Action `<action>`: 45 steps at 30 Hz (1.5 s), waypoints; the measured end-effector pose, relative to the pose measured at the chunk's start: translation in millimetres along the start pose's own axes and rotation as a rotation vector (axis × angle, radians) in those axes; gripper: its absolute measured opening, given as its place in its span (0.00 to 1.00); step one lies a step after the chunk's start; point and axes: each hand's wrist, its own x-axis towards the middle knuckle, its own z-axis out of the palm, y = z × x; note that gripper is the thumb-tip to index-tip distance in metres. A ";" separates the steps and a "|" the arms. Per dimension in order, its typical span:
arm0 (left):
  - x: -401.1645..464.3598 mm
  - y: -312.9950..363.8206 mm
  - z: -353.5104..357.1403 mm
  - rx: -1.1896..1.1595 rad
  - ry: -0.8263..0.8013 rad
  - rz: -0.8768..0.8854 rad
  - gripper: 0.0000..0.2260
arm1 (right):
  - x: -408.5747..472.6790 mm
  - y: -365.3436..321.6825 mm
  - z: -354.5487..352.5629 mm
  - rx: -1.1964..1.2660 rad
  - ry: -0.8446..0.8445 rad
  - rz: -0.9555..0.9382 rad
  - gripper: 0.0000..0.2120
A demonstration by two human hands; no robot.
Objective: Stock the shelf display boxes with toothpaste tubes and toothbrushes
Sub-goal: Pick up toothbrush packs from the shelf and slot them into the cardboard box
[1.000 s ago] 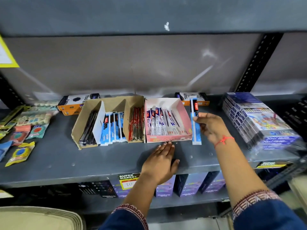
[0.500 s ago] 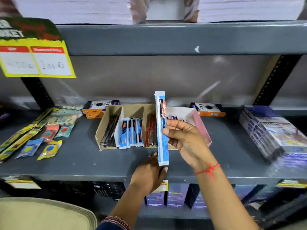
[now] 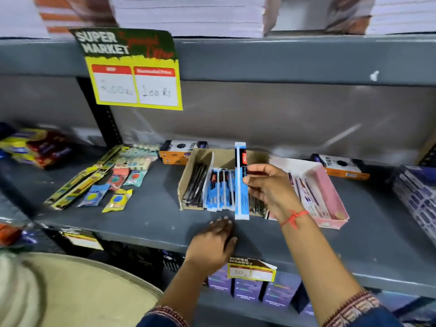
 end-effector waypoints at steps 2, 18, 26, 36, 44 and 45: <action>-0.5 -20.8 4.0 -0.037 0.029 -0.067 0.22 | 16.2 3.2 15.6 -0.094 0.015 0.006 0.12; -9.1 -67.9 5.6 -0.170 0.221 -0.168 0.22 | 100.6 55.5 81.7 -0.917 0.209 0.048 0.16; -9.0 -69.1 8.5 -0.189 0.246 -0.163 0.22 | 84.8 63.1 74.0 -0.942 0.265 -0.024 0.18; -9.9 -67.6 12.9 -0.166 0.313 -0.166 0.22 | 25.0 7.1 39.4 -1.091 0.385 -0.202 0.15; -10.1 -66.9 10.9 -0.144 0.288 -0.167 0.23 | 4.2 84.4 72.4 -1.546 0.029 0.049 0.28; -10.6 -67.0 10.8 -0.133 0.283 -0.165 0.23 | 7.7 86.3 69.1 -1.573 0.051 0.045 0.30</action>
